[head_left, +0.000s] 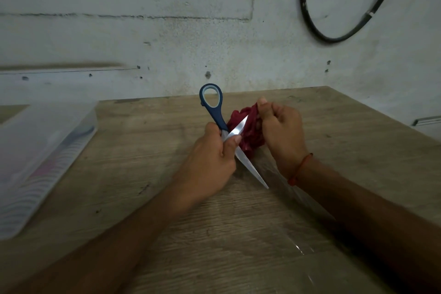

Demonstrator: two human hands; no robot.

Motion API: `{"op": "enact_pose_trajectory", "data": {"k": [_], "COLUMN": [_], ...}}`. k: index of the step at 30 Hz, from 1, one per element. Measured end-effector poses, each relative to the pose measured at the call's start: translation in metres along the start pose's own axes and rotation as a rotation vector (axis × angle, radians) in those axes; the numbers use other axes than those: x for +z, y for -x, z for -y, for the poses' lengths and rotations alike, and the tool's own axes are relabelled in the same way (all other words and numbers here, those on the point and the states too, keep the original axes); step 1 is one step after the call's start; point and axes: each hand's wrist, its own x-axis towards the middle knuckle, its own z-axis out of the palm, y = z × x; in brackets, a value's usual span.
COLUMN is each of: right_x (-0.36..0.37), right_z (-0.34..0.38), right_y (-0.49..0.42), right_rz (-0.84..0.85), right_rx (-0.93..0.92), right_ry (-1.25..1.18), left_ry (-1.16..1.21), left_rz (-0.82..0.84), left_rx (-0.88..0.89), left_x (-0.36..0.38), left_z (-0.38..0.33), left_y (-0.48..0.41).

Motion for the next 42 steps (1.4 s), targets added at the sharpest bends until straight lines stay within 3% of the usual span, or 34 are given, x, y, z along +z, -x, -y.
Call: {"op": "enact_pose_trajectory", "data": {"k": [4,6,9,13,17,21,24,27,30,33,35,39,42], "right_x": [-0.008,-0.012,-0.016,-0.037,-0.054,-0.054,-0.055,-0.061,-0.064,-0.062,-0.063,-0.065,-0.072], "right_z": [0.010,0.012,0.011,0.007,-0.007,-0.005,-0.005,-0.003,0.002,0.004,0.002,-0.001,-0.005], "right_y": [0.004,0.006,0.000,-0.020,-0.024,-0.023,-0.023,-0.026,-0.030,-0.030,-0.030,-0.032,-0.041], "right_rz": [0.200,0.214,0.148,-0.097,-0.073,0.205,0.281,0.307,0.344,0.238,0.123,0.001,-0.173], "right_rx": [0.253,0.330,0.407,0.441,0.375,0.328,0.247,0.090,-0.223,-0.328,-0.215,0.069,0.199], "right_ry": [-0.374,-0.480,-0.512,-0.440,-0.368,-0.346,-0.197,-0.013,0.265,0.285,0.167,-0.178,-0.283], "left_ry": [-0.026,-0.033,-0.047,-0.080,-0.048,-0.047,-0.017,-0.004,0.034,0.054,0.027,-0.100,-0.118], "left_rz": [-0.017,-0.009,0.007,0.017,-0.011,-0.042,-0.111,-0.208,-0.350,-0.407,-0.353,-0.093,-0.038], "left_rx": [-0.007,-0.016,-0.021,0.018,-0.027,-0.017,0.005,0.044,0.129,0.177,0.176,0.167,0.154], "left_x": [0.001,0.002,0.002,0.005,0.003,0.002,0.001,-0.001,-0.004,-0.006,-0.005,-0.006,-0.008], "left_z": [0.000,0.000,0.001,-0.001,0.001,0.000,0.000,0.002,0.001,-0.001,0.000,-0.001,0.000], "left_y": [0.000,-0.001,-0.001,0.004,0.004,0.005,0.006,0.006,0.008,0.010,0.010,0.009,0.007]}}
